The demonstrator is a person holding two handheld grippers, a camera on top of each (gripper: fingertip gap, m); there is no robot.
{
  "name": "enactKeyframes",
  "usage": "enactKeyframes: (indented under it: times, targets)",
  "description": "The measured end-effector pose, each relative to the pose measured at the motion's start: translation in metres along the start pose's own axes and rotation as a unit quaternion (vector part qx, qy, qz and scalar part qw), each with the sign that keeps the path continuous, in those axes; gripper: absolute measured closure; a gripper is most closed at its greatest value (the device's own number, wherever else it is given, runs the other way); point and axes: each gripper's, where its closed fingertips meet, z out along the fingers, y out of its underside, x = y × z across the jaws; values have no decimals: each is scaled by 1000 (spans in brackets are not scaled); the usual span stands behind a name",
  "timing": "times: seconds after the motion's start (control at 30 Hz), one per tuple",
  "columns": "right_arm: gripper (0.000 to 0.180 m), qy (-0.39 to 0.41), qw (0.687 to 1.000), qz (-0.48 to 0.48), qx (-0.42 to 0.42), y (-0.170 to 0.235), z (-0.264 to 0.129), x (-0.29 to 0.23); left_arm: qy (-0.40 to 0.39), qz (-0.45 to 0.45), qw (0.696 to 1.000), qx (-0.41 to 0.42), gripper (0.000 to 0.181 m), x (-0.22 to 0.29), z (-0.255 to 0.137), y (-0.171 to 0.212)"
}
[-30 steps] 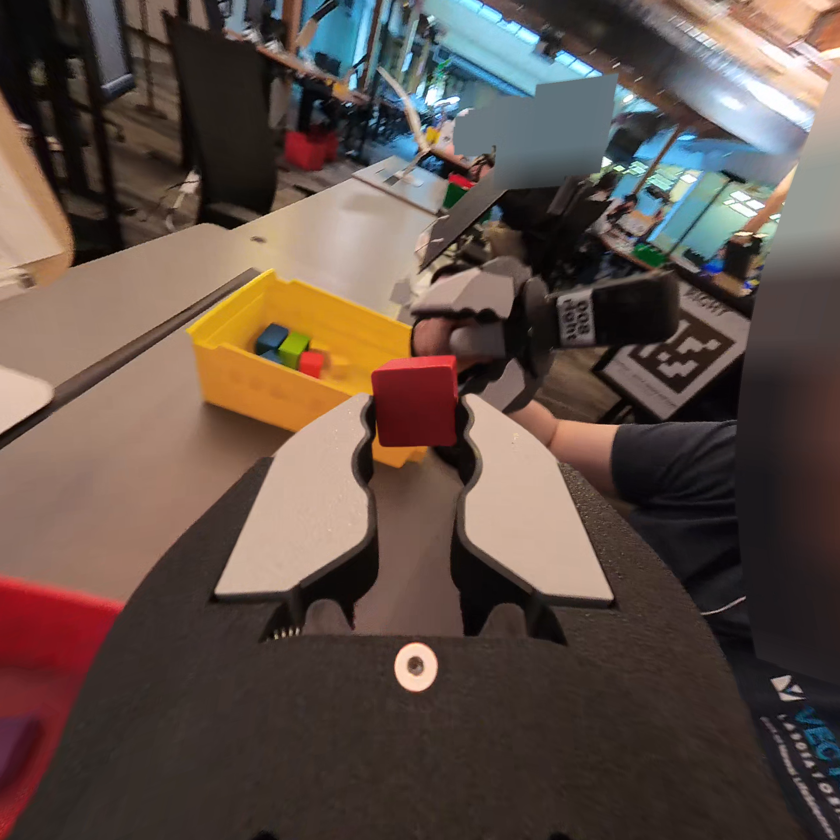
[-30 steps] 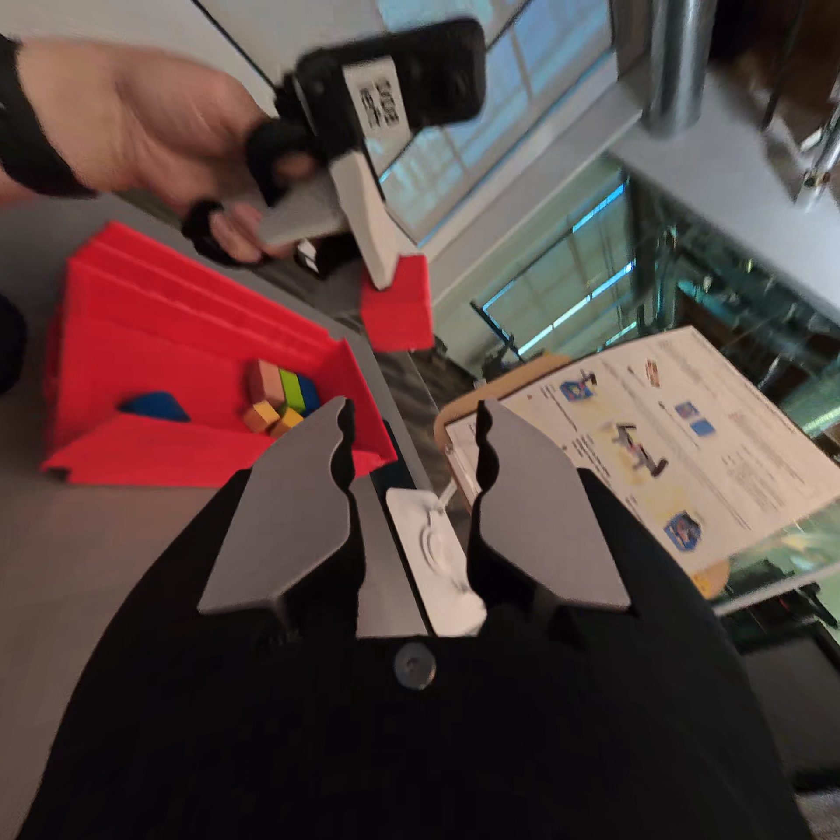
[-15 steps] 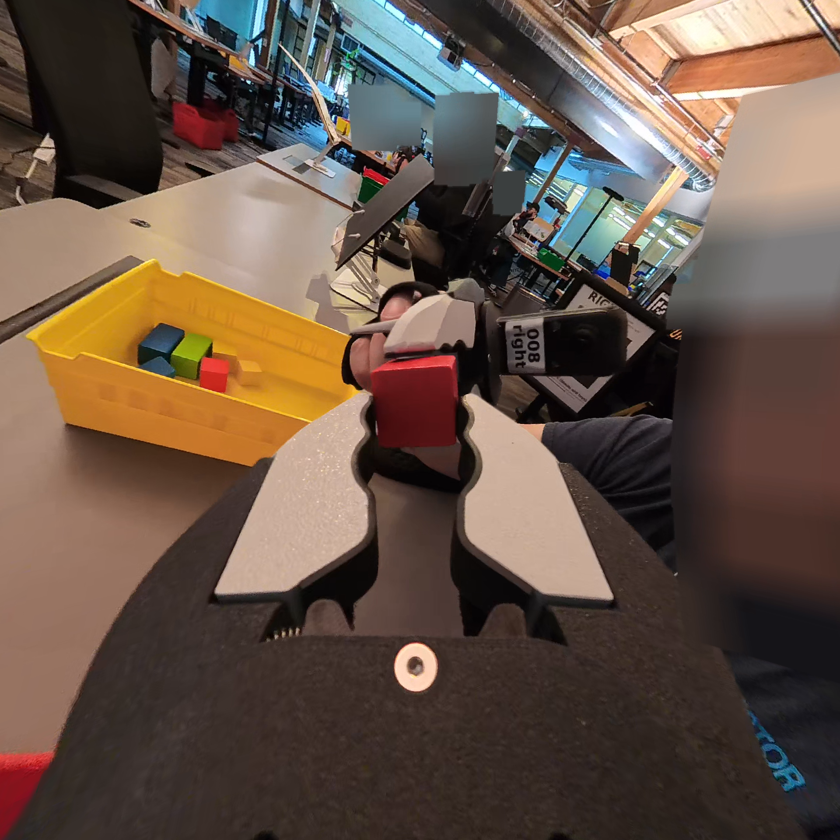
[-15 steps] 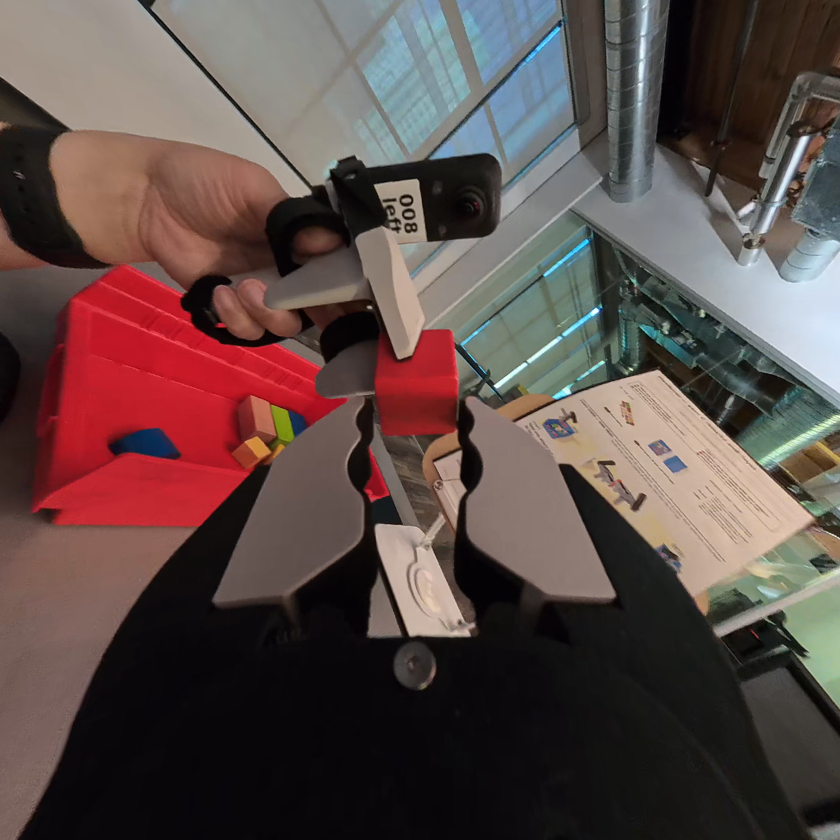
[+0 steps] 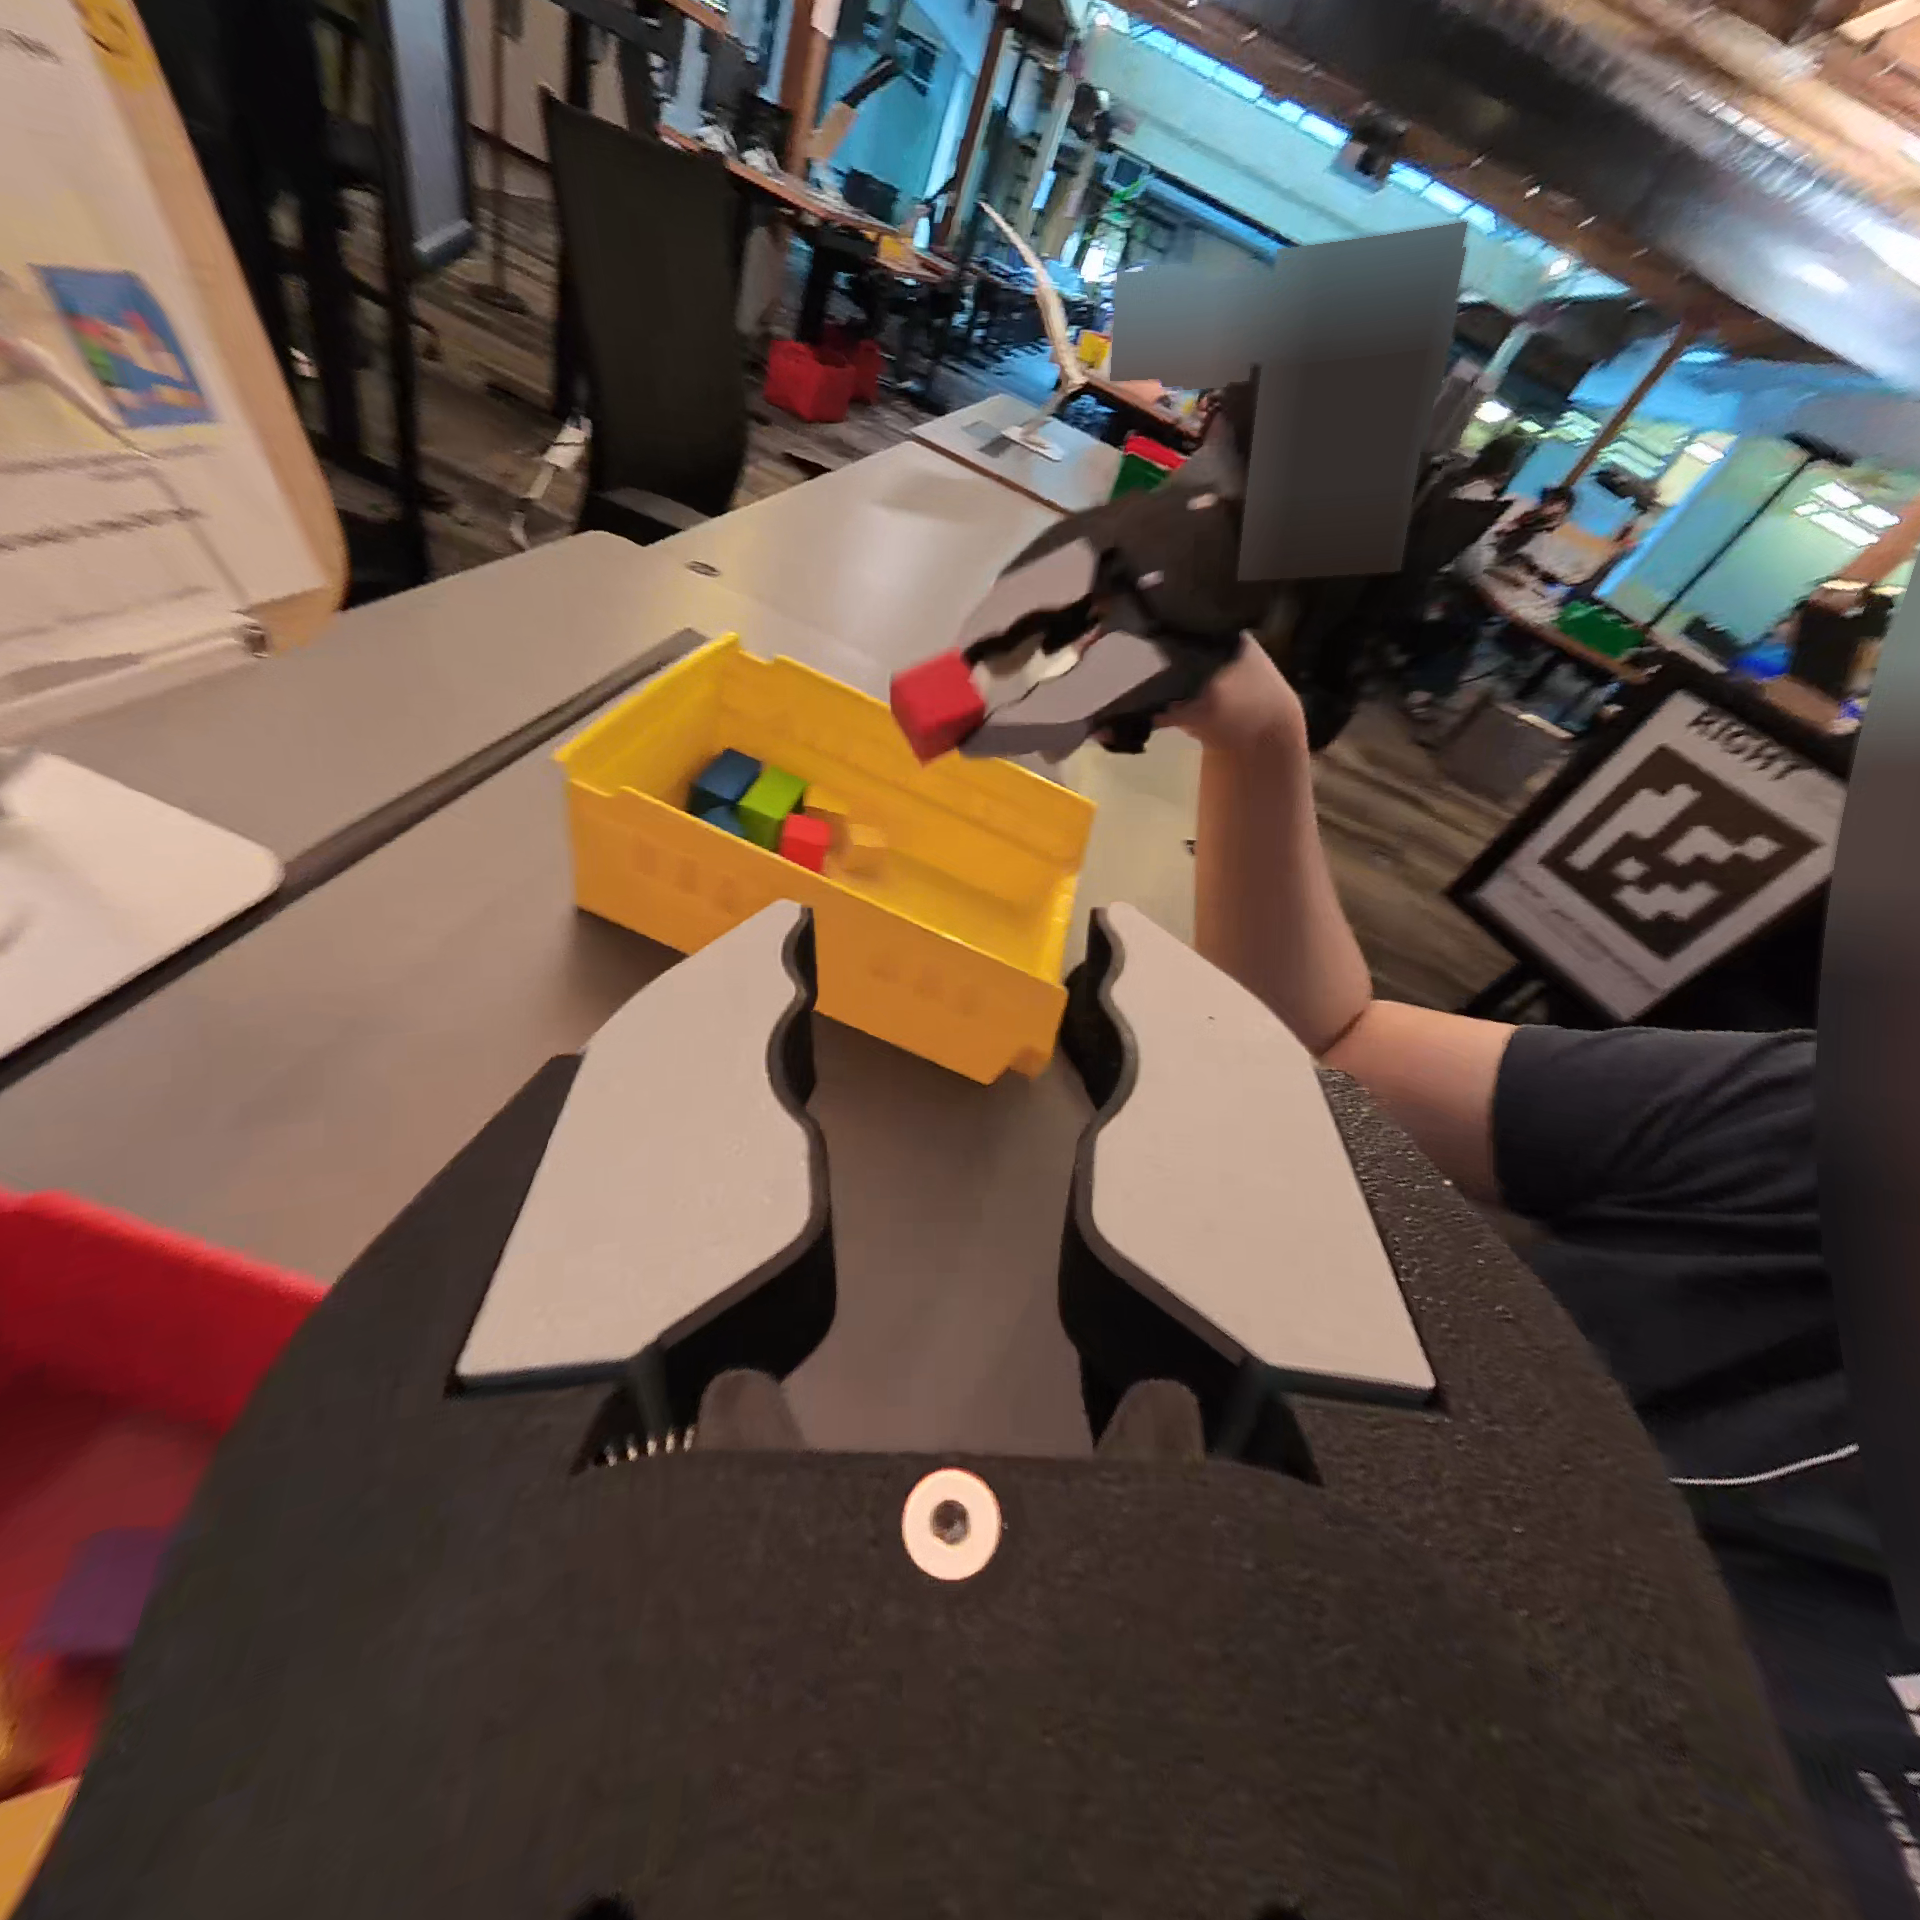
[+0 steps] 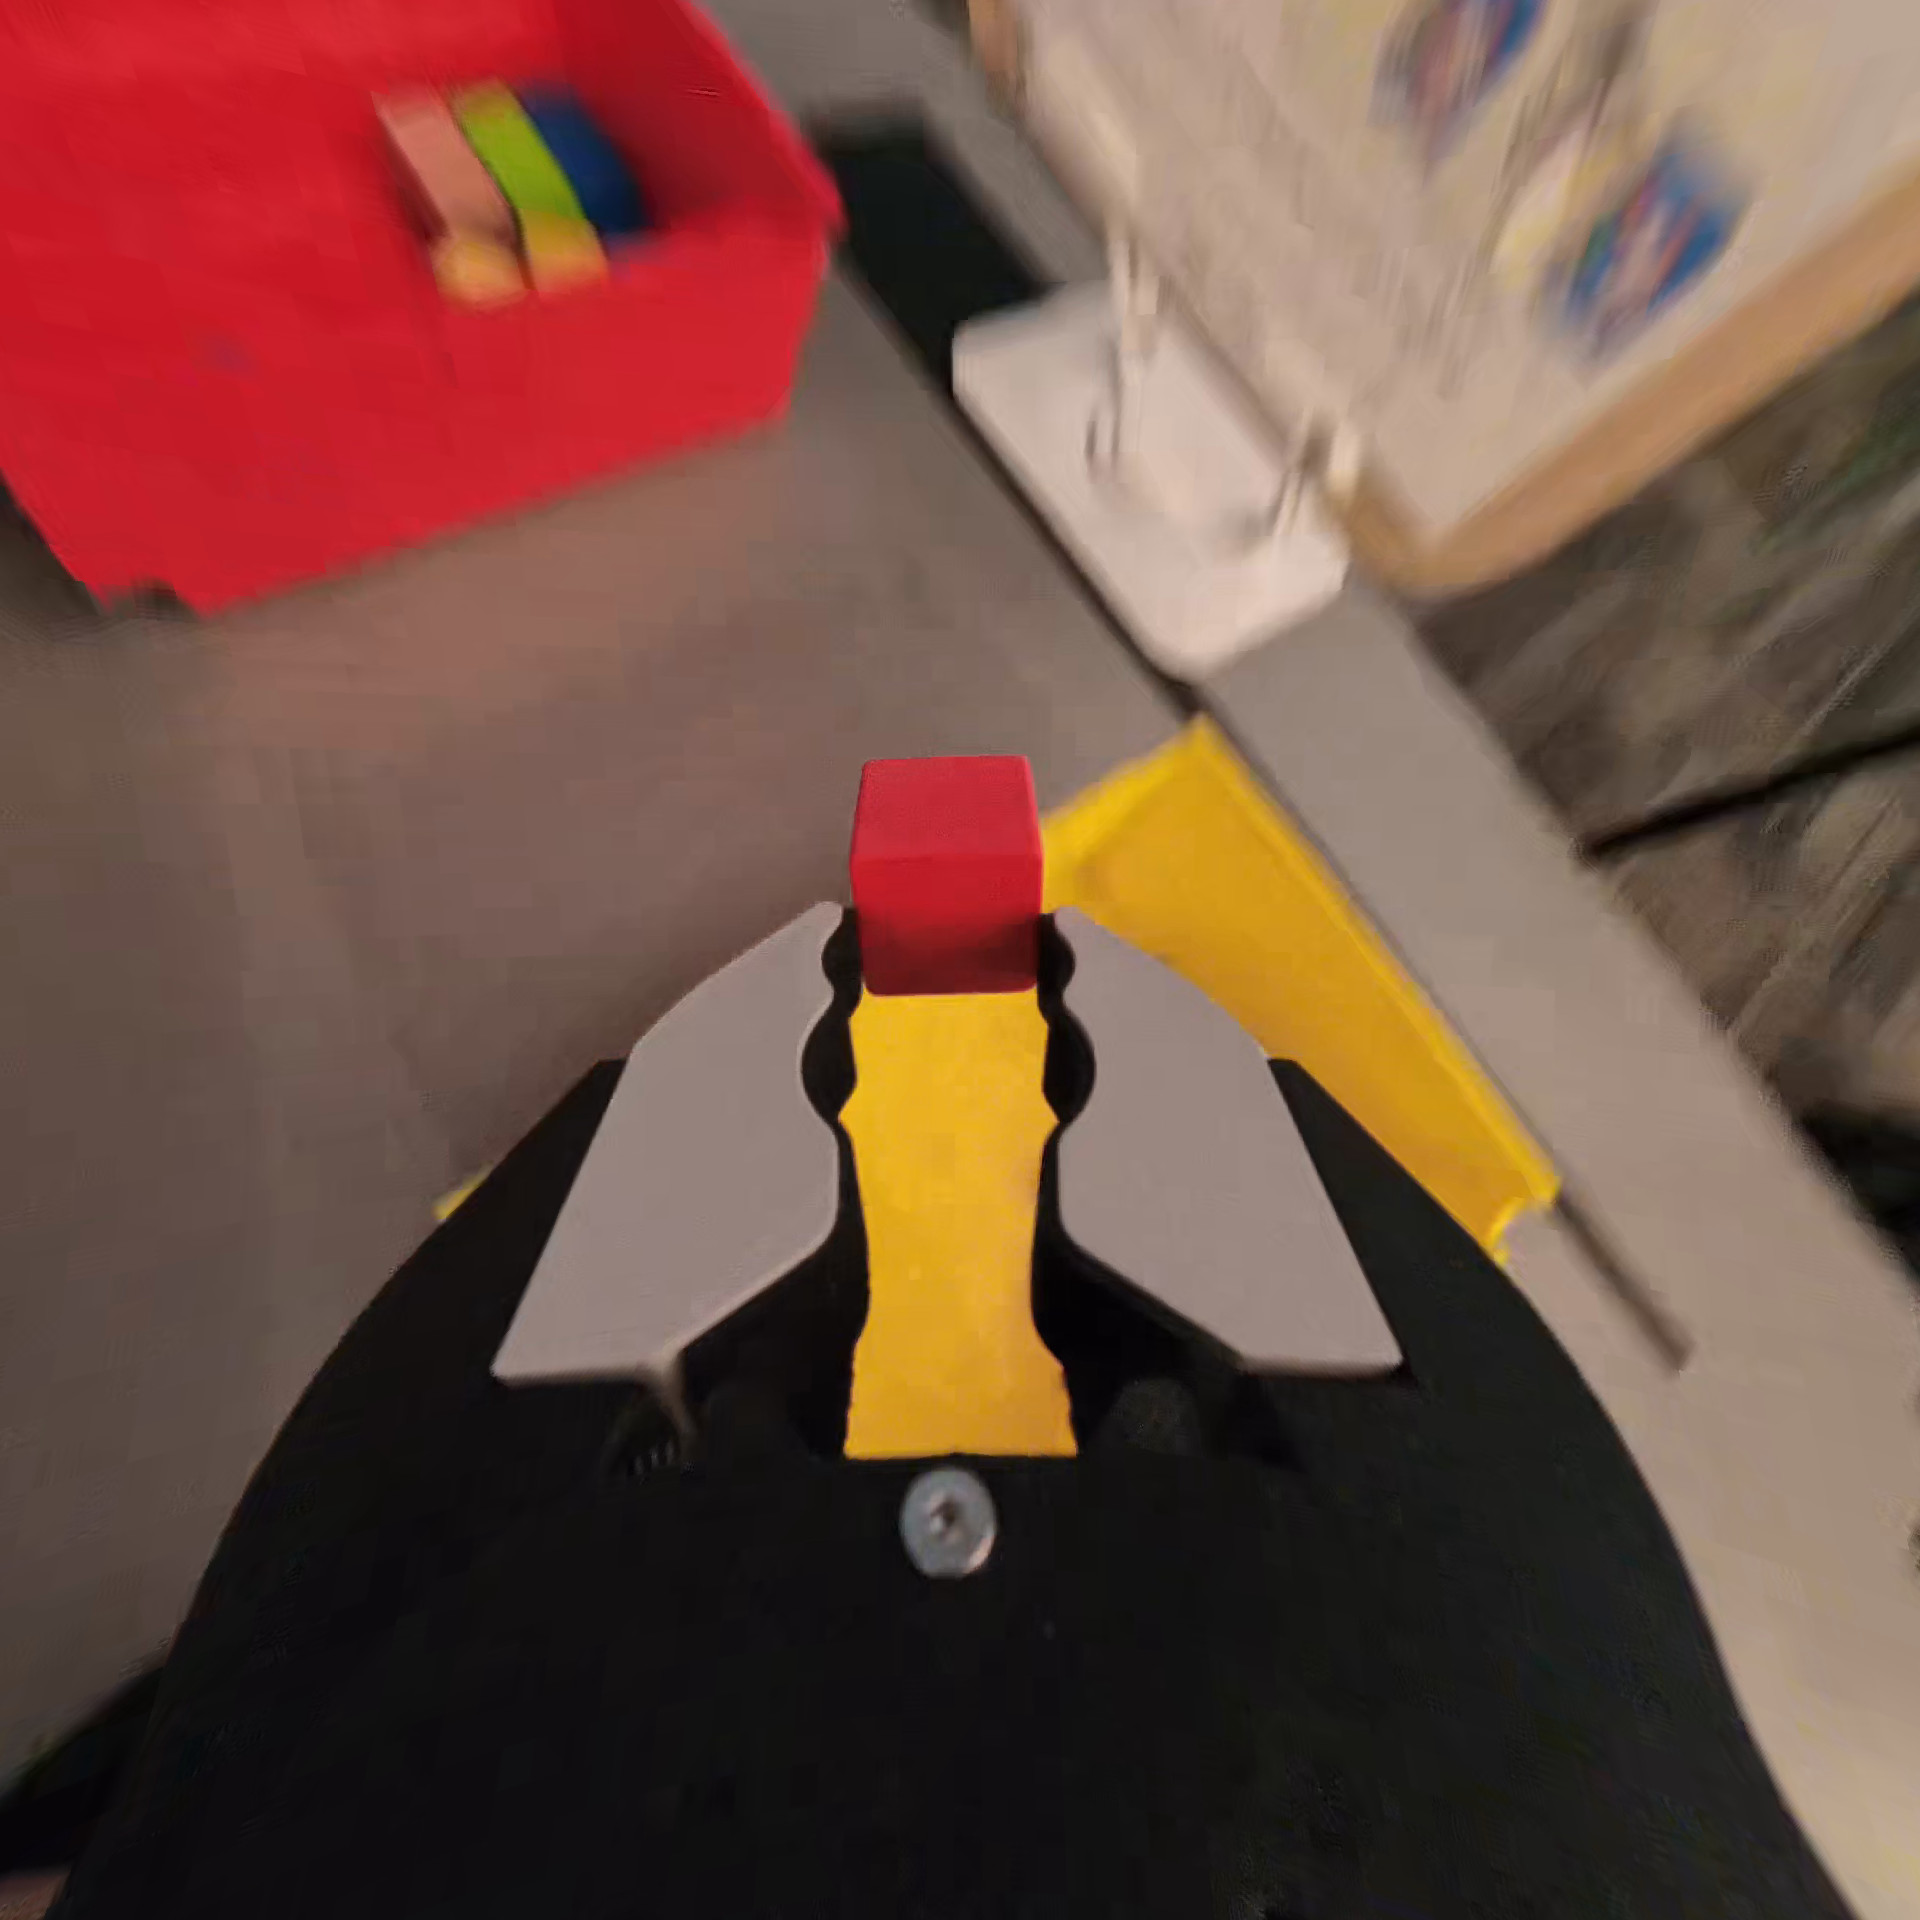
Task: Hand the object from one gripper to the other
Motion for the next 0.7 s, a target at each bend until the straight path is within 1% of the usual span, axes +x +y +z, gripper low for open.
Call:
enactKeyframes:
  times: [0.07,0.13,0.2,0.23,0.3,0.4,0.5,0.6,0.7]
  targets:
    - [146,-32,994,29,-97,56,14,11,-18,7,1000,-4,133,-4,-4,0]
    - [146,-57,978,37,-195,105,29,13,-29,7,999,-16,133,-7,-5,4]
    - [146,-74,957,63,-275,140,39,12,-27,5,999,-24,134,-6,-4,6]
    - [146,-80,948,70,-298,152,43,12,-26,5,999,-27,134,-6,-3,8]
    - [146,-89,938,77,-325,167,52,12,-28,6,999,-35,135,-7,-1,10]
    - [146,-72,925,90,-363,185,59,20,-40,11,997,-57,135,-11,2,17]
    - [146,-67,922,98,-370,192,65,24,-72,18,994,-82,136,-22,-1,25]
    - [146,-62,920,104,-372,193,69,26,-147,24,981,-127,143,-42,-13,37]
    - [146,-52,920,104,-374,194,71,29,-247,48,951,-181,143,-68,-36,49]
